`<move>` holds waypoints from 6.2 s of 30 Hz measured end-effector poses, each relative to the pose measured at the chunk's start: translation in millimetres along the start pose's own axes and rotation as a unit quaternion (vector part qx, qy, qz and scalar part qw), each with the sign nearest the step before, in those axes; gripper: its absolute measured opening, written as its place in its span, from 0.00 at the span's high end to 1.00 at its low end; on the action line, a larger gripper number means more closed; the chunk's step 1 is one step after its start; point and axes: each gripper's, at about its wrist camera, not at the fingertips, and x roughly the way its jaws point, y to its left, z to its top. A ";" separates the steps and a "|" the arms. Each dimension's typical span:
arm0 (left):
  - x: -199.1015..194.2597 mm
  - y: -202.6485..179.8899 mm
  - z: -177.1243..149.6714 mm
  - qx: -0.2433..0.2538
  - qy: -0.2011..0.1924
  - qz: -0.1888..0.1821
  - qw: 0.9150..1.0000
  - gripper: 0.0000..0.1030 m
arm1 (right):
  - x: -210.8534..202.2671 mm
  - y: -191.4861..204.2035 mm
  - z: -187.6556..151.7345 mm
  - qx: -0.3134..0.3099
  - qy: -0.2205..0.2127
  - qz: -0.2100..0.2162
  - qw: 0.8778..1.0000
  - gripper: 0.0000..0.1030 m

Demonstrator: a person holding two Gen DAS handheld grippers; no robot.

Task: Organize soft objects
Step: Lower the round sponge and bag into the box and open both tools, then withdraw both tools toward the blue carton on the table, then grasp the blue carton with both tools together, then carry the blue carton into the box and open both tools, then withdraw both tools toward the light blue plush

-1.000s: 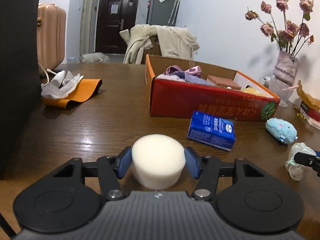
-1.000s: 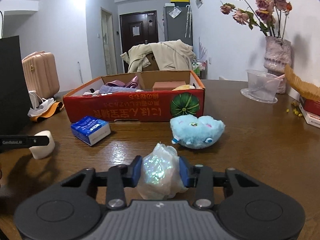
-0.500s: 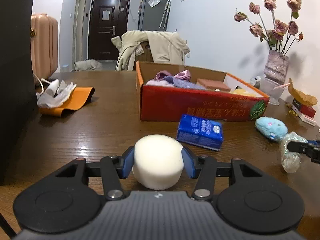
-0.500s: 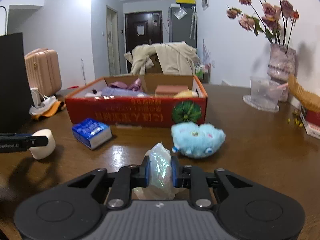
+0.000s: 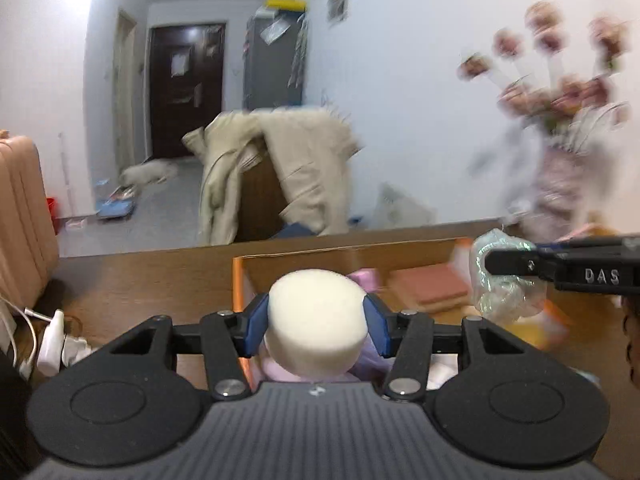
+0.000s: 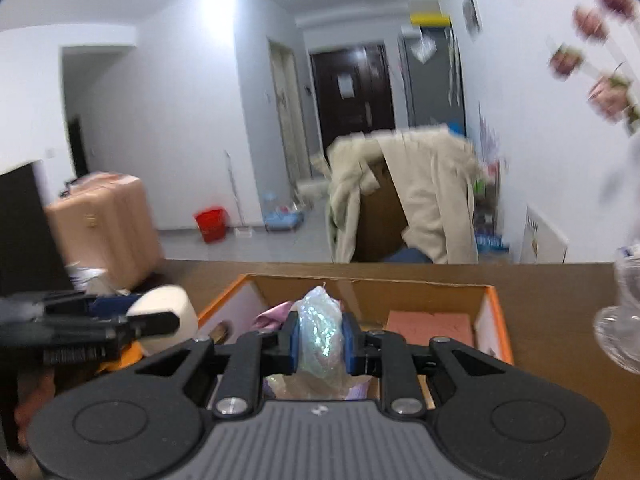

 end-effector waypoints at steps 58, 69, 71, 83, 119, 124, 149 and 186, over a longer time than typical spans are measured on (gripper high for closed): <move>-254.9 -24.8 -211.6 -0.019 -0.109 -0.025 0.994 0.00 | -240.0 122.2 -265.1 -0.006 -0.115 -0.126 0.985 0.05; -212.2 -35.8 -193.4 -0.015 -0.074 -0.028 0.997 0.00 | -210.0 92.4 -240.5 0.029 -0.084 -0.141 0.986 0.06; -200.1 -35.8 -186.8 -0.022 -0.066 -0.026 0.997 0.00 | -203.2 82.0 -231.6 0.037 -0.081 -0.131 0.987 0.07; -88.3 -30.2 -133.0 -0.042 0.010 -0.045 0.998 0.29 | -117.6 35.8 -171.5 0.100 -0.004 -0.036 0.994 0.33; 33.8 -85.4 -6.4 -0.133 0.069 -0.140 0.979 0.74 | -36.8 -51.5 -50.8 0.121 -0.008 -0.001 0.993 0.83; 108.5 -71.6 -3.0 -0.186 0.129 -0.130 0.965 0.77 | 36.2 -86.3 -30.7 0.128 0.055 -0.013 0.990 0.83; -104.6 -73.8 -12.2 -0.002 -0.055 -0.004 0.998 0.30 | -133.9 -38.7 -20.9 0.013 -0.055 -0.037 0.998 0.46; -68.3 -185.7 -127.7 -0.078 0.029 -0.066 0.994 0.40 | -153.9 -93.7 -163.5 0.063 -0.016 -0.027 0.998 0.27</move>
